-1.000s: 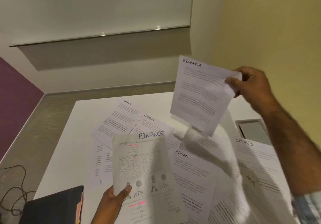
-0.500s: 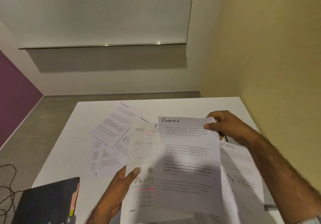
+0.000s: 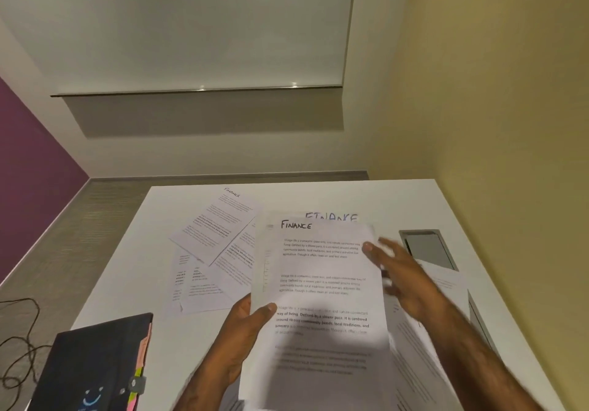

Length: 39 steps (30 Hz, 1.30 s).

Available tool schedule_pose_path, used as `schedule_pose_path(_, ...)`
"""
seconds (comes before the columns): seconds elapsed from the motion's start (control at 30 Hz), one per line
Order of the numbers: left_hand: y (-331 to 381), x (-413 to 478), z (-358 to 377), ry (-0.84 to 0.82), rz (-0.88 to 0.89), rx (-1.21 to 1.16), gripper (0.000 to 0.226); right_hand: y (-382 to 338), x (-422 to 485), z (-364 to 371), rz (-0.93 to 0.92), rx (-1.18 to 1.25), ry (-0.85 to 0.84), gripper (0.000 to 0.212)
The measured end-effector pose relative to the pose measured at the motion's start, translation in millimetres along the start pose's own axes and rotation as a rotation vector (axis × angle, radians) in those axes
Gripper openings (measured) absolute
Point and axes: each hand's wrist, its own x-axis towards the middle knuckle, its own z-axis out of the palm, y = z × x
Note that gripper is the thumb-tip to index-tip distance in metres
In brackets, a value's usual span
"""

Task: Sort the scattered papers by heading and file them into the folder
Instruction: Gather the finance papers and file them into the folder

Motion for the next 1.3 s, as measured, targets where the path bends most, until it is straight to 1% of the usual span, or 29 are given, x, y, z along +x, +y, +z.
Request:
schedule_pose_path(0.03,-1,0,0,0.013,0.004,-0.015,0.031,12,-8,-1,0.068,0.077,-0.122,0.057)
schedule_pose_path(0.07,-1,-1,2,0.022,0.01,-0.01,0.031,24,-17,0,0.097,0.117,-0.229,0.052)
schedule_pose_path(0.1,-2,-2,3,0.022,0.022,0.016,0.03,33,-27,4,0.081,0.116,-0.309,0.045)
schedule_pose_path(0.13,-3,-2,5,0.019,0.034,0.065,0.031,39,-35,9,0.038,0.067,-0.335,0.04)
schedule_pose_path(0.23,-8,-2,13,0.021,0.091,0.256,0.029,51,-48,23,-0.134,-0.069,-0.223,0.034)
schedule_pose_path(0.3,-14,0,16,0.047,0.121,0.332,0.024,51,-53,29,-0.2,-0.088,-0.135,0.029)
schedule_pose_path(0.33,-17,0,17,0.067,0.125,0.351,0.022,54,-52,28,-0.212,-0.085,-0.088,0.026)
schedule_pose_path(0.4,-24,0,19,0.094,0.135,0.359,0.027,64,-49,25,-0.214,-0.08,-0.02,0.022)
schedule_pose_path(0.47,-33,1,20,0.087,0.144,0.349,0.031,74,-47,22,-0.216,-0.083,0.034,0.021)
schedule_pose_path(0.53,-43,1,21,0.078,0.146,0.326,0.026,86,-45,19,-0.221,-0.094,0.041,0.026)
schedule_pose_path(0.67,-60,1,23,0.092,0.104,0.32,0.026,107,-44,7,-0.291,-0.195,-0.038,0.036)
schedule_pose_path(0.73,-66,1,24,0.102,0.101,0.358,0.023,118,-42,3,-0.263,-0.266,-0.057,0.044)
schedule_pose_path(0.8,-70,1,26,0.111,0.098,0.38,0.024,124,-39,2,-0.207,-0.311,-0.05,0.046)
schedule_pose_path(0.9,-67,2,28,0.117,0.106,0.412,0.021,132,-33,6,-0.169,-0.371,-0.019,0.037)
schedule_pose_path(1.0,-57,8,22,0.129,0.1,0.393,0.015,131,-26,9,-0.137,-0.295,0.028,0.026)
schedule_pose_path(1.1,-41,16,9,0.164,0.087,0.321,0.017,123,-20,22,-0.106,-0.271,-0.01,0.019)
schedule_pose_path(1.17,-34,25,-8,0.184,0.061,0.281,0.021,120,-12,38,-0.081,-0.295,-0.016,0.015)
schedule_pose_path(1.2,-31,31,-21,0.198,0.048,0.301,0.025,119,-7,46,-0.079,-0.31,-0.003,0.013)
schedule_pose_path(1.27,-28,49,-51,0.25,0.026,0.367,0.046,118,3,62,-0.076,-0.331,0.045,0.011)
schedule_pose_path(1.3,-26,60,-68,0.284,0.01,0.389,0.05,117,6,70,-0.065,-0.33,0.071,0.012)
